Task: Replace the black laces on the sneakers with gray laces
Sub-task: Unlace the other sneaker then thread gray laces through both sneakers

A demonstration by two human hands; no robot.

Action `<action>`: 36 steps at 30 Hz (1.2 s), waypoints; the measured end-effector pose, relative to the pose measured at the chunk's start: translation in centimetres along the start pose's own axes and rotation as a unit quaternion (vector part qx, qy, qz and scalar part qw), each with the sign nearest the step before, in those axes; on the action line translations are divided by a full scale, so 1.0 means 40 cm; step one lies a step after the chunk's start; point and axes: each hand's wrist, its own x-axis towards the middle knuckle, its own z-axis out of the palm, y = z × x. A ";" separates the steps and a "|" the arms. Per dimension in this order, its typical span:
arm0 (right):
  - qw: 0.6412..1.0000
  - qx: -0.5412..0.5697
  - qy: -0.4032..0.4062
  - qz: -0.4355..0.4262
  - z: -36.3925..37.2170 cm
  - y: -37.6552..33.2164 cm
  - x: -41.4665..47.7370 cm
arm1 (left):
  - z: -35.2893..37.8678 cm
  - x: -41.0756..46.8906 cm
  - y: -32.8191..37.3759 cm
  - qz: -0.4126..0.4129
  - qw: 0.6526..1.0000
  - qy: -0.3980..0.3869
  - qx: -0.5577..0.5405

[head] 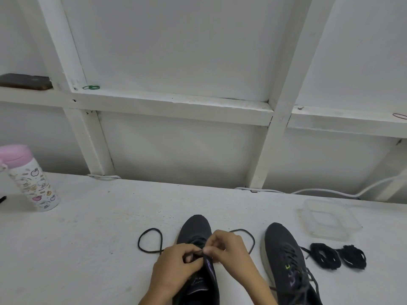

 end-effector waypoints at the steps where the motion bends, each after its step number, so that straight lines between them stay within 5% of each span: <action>1: 0.999 0.036 -0.004 0.002 -0.001 0.000 -0.006 | 0.006 -0.001 -0.003 0.008 1.000 0.009 0.004; 11: 0.998 0.063 -0.006 0.020 -0.010 0.009 -0.021 | -0.090 0.018 -0.043 -0.010 0.990 0.140 -0.019; 17: 0.993 -0.089 -0.002 -0.079 0.021 -0.059 0.001 | -0.080 0.014 -0.016 0.069 0.989 0.013 -0.128; 23: 0.982 -0.184 -0.030 -0.029 0.003 -0.067 0.012 | -0.104 -0.004 -0.030 -0.039 0.967 -0.024 -0.250; 29: 0.982 -0.180 -0.057 0.006 0.038 -0.070 0.027 | -0.100 -0.018 -0.068 0.010 0.985 -0.024 -0.169; 36: 0.997 -0.016 -0.055 0.051 0.046 -0.044 0.017 | -0.093 -0.020 -0.055 0.022 0.997 -0.013 -0.076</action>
